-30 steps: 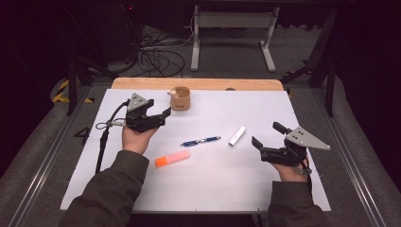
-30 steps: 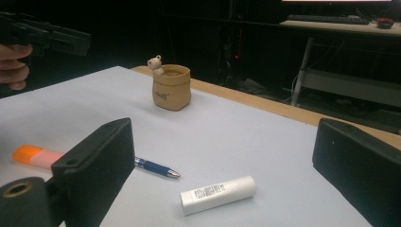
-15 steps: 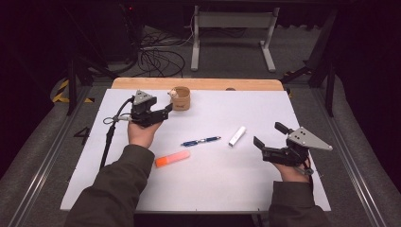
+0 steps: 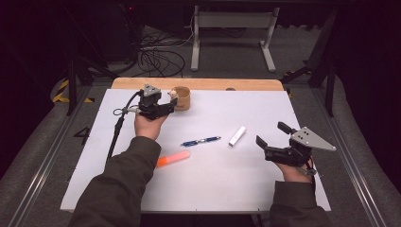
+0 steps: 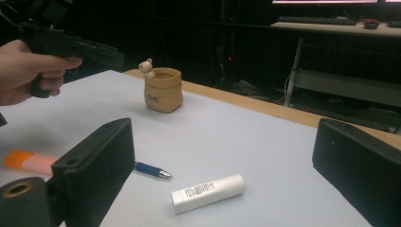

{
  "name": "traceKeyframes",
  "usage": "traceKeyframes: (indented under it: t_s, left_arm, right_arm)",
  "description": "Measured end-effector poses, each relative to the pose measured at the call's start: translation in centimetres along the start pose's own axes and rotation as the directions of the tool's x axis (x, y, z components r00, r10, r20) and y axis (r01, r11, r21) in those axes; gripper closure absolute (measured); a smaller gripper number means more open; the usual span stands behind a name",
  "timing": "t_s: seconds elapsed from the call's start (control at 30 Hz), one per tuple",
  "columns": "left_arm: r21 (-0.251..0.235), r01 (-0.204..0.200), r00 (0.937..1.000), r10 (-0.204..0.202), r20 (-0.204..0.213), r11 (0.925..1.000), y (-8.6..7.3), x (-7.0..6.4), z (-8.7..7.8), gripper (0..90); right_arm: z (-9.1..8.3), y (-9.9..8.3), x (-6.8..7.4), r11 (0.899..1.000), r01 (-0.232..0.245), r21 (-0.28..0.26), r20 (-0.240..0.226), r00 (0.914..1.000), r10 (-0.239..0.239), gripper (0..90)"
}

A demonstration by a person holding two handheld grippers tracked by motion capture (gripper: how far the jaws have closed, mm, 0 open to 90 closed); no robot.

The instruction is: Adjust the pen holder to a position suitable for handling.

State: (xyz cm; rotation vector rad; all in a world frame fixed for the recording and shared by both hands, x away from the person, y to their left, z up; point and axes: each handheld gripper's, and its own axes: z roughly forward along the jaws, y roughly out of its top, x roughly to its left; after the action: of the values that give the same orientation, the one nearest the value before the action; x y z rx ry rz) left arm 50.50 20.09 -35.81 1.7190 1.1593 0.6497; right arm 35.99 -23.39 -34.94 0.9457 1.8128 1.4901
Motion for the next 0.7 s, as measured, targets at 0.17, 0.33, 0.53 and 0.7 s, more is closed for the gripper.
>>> traceKeyframes:
  t_s: [0.17, 0.33, 0.53, 0.7]
  left_arm:
    - [0.023, 0.021, 0.9998, -0.021, -0.004, 0.9995, 0.5, 0.4, 0.8, 28.9]
    - [0.024, 0.051, 0.9987, -0.051, -0.003, 0.9984, 0.9, 0.4, 1.7, 28.9]
    - [0.053, 0.040, 0.9992, -0.040, -0.009, 0.9978, 1.1, 0.2, 2.9, 28.9]
    - [0.045, 0.095, 0.9954, -0.095, -0.011, 0.9945, 1.3, 0.5, 3.7, 29.2]
  right_arm:
    - [-0.2, 0.1, -0.1, 1.000, 0.000, -0.005, 0.003, 1.0000, 0.000, 7.2]
    - [-0.4, 0.1, -0.3, 1.000, -0.010, -0.010, 0.008, 0.9999, 0.010, 7.2]
    - [-0.3, 0.0, -0.3, 1.000, -0.006, -0.010, 0.006, 1.0000, 0.006, 7.2]
    - [-0.3, 0.0, -0.4, 1.000, -0.012, -0.011, 0.007, 0.9999, 0.012, 7.2]
